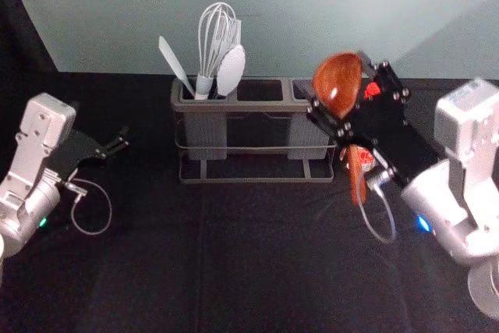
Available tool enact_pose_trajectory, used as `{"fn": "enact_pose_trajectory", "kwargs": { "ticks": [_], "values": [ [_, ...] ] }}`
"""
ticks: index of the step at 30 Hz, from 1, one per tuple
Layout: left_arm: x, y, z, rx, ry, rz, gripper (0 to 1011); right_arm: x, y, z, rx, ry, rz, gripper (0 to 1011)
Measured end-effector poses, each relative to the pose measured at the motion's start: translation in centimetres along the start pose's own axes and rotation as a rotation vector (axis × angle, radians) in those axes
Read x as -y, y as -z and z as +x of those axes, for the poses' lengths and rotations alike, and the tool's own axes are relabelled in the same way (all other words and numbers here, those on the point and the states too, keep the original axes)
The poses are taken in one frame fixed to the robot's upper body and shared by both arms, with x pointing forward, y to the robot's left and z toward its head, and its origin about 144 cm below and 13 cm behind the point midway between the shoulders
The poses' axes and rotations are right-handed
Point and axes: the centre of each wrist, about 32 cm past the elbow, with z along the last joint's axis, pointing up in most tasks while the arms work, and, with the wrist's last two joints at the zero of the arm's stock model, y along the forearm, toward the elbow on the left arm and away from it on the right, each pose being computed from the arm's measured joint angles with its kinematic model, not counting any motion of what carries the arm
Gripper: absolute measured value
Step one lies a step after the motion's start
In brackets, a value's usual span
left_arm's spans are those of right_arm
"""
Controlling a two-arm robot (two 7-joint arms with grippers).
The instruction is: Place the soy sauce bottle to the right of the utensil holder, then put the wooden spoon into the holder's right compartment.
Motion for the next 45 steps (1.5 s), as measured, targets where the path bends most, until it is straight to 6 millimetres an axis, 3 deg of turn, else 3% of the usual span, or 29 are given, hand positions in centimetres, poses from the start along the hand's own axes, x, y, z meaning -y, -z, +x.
{"fn": "enact_pose_trajectory", "kwargs": {
  "ticks": [12,22,45],
  "values": [
    [0.0,0.0,0.0,0.0,0.0,0.0,1011,-5.2,-1.3,2.4,0.009,-0.025,0.12,839],
    [0.0,0.0,0.0,0.0,0.0,0.0,1011,-8.2,-1.2,3.3,0.014,-0.024,0.182,840],
    [0.0,0.0,0.0,0.0,0.0,0.0,1011,-12.4,2.2,4.4,-0.042,0.069,0.319,840]
  ]
}}
